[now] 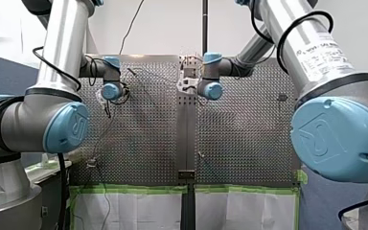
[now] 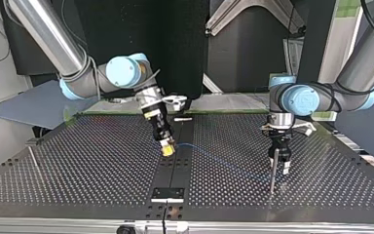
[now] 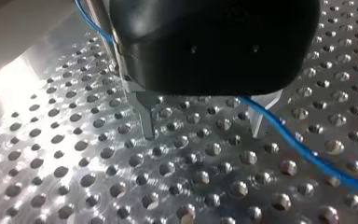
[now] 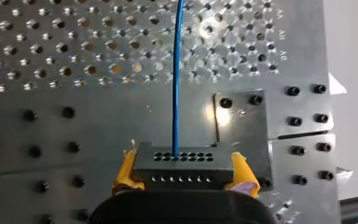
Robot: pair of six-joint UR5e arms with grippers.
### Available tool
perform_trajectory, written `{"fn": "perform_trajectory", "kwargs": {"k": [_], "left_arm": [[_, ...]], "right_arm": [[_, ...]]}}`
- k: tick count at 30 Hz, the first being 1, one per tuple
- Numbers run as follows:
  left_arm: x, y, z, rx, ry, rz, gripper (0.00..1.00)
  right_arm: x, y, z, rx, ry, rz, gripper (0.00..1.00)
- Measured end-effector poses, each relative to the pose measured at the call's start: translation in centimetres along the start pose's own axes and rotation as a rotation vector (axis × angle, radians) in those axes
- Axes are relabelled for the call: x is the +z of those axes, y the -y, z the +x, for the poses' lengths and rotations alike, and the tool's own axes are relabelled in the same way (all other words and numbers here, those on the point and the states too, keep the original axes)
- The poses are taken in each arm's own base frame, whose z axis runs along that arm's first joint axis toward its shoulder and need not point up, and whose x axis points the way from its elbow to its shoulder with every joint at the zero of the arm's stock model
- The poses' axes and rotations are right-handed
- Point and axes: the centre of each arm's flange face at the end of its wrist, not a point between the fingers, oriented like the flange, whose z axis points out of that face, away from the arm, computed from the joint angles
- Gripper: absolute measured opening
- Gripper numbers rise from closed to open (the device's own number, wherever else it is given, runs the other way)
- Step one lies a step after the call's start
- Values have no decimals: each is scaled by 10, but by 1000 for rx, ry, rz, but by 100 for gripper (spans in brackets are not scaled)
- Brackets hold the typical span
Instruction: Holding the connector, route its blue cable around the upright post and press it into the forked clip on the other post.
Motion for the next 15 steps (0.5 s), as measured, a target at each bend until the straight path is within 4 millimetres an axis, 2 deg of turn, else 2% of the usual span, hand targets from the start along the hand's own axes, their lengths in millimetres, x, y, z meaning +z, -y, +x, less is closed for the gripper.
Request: {"fn": "perform_trajectory", "kwargs": {"k": [8,15], "left_arm": [[0,0,0,-10,1,-8,98],[0,3,0,-39,-2,7,98]], "right_arm": [[-12,-4,-49,5,86,-8,0],[-28,-7,-75,8,133,-19,0]]}}
